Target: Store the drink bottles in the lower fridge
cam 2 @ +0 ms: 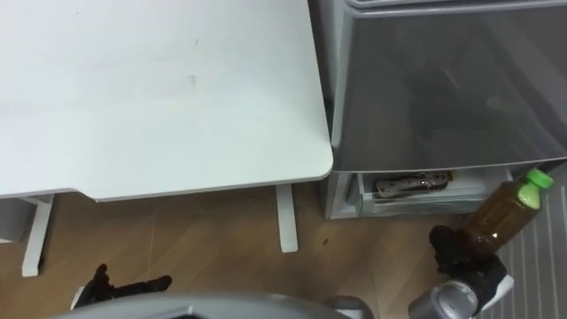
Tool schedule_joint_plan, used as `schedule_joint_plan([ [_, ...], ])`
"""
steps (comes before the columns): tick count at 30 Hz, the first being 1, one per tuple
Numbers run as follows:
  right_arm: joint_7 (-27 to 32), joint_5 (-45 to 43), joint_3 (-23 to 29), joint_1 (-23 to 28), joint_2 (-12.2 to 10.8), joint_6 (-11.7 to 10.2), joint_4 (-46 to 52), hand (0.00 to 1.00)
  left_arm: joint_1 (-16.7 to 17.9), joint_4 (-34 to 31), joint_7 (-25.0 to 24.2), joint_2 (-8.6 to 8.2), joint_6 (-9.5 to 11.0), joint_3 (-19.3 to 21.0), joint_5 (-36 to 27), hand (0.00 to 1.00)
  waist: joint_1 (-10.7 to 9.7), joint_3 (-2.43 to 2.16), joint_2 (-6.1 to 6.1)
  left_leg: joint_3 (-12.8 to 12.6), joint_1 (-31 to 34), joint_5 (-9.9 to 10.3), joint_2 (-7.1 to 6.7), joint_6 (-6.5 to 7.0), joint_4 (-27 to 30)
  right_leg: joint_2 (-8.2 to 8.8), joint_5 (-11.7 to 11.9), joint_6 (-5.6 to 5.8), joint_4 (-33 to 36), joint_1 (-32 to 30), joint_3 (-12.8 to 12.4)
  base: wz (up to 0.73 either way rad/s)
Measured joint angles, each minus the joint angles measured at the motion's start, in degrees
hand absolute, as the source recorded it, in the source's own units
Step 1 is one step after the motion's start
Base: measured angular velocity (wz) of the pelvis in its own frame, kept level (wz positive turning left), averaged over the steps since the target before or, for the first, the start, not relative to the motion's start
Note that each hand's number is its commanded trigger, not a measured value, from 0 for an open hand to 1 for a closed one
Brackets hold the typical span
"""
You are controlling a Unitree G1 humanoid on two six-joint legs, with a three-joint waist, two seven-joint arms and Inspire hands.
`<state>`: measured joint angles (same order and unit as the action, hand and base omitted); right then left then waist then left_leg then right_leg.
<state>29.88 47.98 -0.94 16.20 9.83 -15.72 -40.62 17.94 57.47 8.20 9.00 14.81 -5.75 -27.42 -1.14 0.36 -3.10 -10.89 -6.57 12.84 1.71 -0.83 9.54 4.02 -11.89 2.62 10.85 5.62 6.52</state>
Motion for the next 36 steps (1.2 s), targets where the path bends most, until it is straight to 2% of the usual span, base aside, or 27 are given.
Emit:
schedule_joint_plan([
  [4, -2.3, 2.7, -0.1, -1.0, 0.0, 1.7, -2.1, 1.00, 0.2, 0.2, -0.6, -0.12, -1.3, -0.1, 0.0, 0.00, 0.0, 0.05, -0.10, 0.1, 0.2, 0.0, 0.06, 0.01, 0.4, 0.00, 0.0, -0.01, 0.5, 0.0, 0.1, 0.02],
  [8, -5.9, 12.2, 0.0, -6.1, 0.1, 2.9, -6.2, 1.00, 0.2, 0.2, -1.7, -0.10, -2.6, -0.1, -0.2, 0.00, 0.0, 0.11, -0.41, 0.2, 3.0, 0.1, 0.17, 0.11, 2.2, 0.13, 0.1, -0.11, 1.9, -2.7, 0.0, 0.02],
  [11, -9.3, 20.2, 0.1, -8.0, 0.3, 4.1, -6.6, 1.00, -0.5, 0.3, -2.6, -0.10, -3.8, 0.0, -0.2, 0.00, 0.1, 0.16, -0.79, 0.8, 4.9, 0.2, 0.31, 0.30, 3.7, 0.13, 0.1, -0.17, 2.1, -3.8, 0.5, 0.11],
  [14, -12.7, 25.9, 0.1, -12.9, 0.5, 4.9, -9.9, 1.00, -1.5, 0.5, -3.3, -0.10, -5.0, 0.1, 0.0, 0.00, 0.3, 0.15, -1.03, 0.9, 8.1, 0.1, 0.59, 0.41, 5.1, 0.17, 0.3, -0.48, 3.3, -6.9, 0.9, 0.03],
  [15, -14.2, 27.6, 0.1, -14.6, 0.8, 5.3, -11.4, 1.00, -2.3, 0.5, -3.8, -0.10, -5.5, 0.1, 0.0, 0.00, 0.9, 0.18, -1.02, 0.9, 9.2, -0.1, 0.60, 0.45, 5.3, 0.20, 0.4, -0.56, 4.1, -8.3, 0.8, 0.00],
  [19, -17.6, 29.7, 2.4, -22.2, 1.8, 6.9, -18.1, 1.00, -4.9, 1.0, -5.0, -0.09, -6.2, 0.3, 0.1, 0.00, 1.7, 0.35, -0.81, 0.7, 13.1, -0.8, 0.45, 0.68, 5.9, 0.63, 0.4, -0.66, 6.2, -12.9, 0.7, -0.01],
  [21, -18.9, 30.5, 3.5, -25.9, 3.0, 7.8, -19.8, 1.00, -7.8, 3.0, -5.2, -0.05, -7.2, 0.7, 0.4, 0.00, 3.1, 0.58, -0.48, 0.6, 15.3, -1.2, 0.34, 0.79, 6.2, 0.89, 0.5, -0.79, 7.5, -15.8, 0.7, -0.02],
  [26, -20.1, 31.5, 6.2, -31.9, 3.7, 9.4, -22.2, 1.00, -13.4, 6.0, -5.5, 0.18, -9.0, 0.8, 0.6, 0.00, 3.7, 1.41, 0.64, 0.7, 21.3, -1.8, 0.31, 0.98, 7.9, 1.43, 0.5, -0.95, 11.2, -22.6, 0.8, 0.00],
  [27, -20.1, 31.8, 6.2, -33.5, 3.9, 10.0, -23.7, 1.00, -15.0, 6.7, -5.4, 0.43, -9.5, 0.4, 0.6, 0.00, 4.1, 1.87, 1.37, 0.7, 22.3, -1.9, 0.26, 0.99, 8.2, 1.75, 0.5, -1.02, 12.5, -24.1, 1.1, 0.00],
  [30, -20.3, 31.6, 6.2, -37.3, 4.8, 11.8, -25.9, 1.00, -18.5, 6.7, -5.4, 0.64, -9.9, -0.5, 0.7, 0.00, 4.5, 2.73, 2.74, 0.8, 26.6, -2.0, 0.23, 1.05, 10.9, 2.33, 0.4, -1.14, 14.9, -28.2, 1.9, 0.05],
  [33, -21.1, 30.3, 6.1, -38.8, 5.5, 12.1, -26.0, 1.00, -20.5, 6.8, -5.4, 0.52, -9.9, -1.9, 0.7, 0.00, 4.7, 2.88, 2.98, 1.7, 30.5, -2.0, -0.13, 1.10, 13.4, 3.08, 0.2, -1.39, 16.9, -31.6, 2.4, 0.13],
  [36, -21.1, 30.3, 5.9, -40.7, 6.2, 12.6, -26.0, 1.00, -20.9, 6.6, -5.3, 0.58, -10.0, -2.5, -0.1, 0.00, 5.0, 3.12, 3.43, 1.7, 33.7, -1.9, -0.47, 1.61, 16.0, 3.84, -0.4, -1.72, 19.7, -34.7, 2.3, 0.07],
])
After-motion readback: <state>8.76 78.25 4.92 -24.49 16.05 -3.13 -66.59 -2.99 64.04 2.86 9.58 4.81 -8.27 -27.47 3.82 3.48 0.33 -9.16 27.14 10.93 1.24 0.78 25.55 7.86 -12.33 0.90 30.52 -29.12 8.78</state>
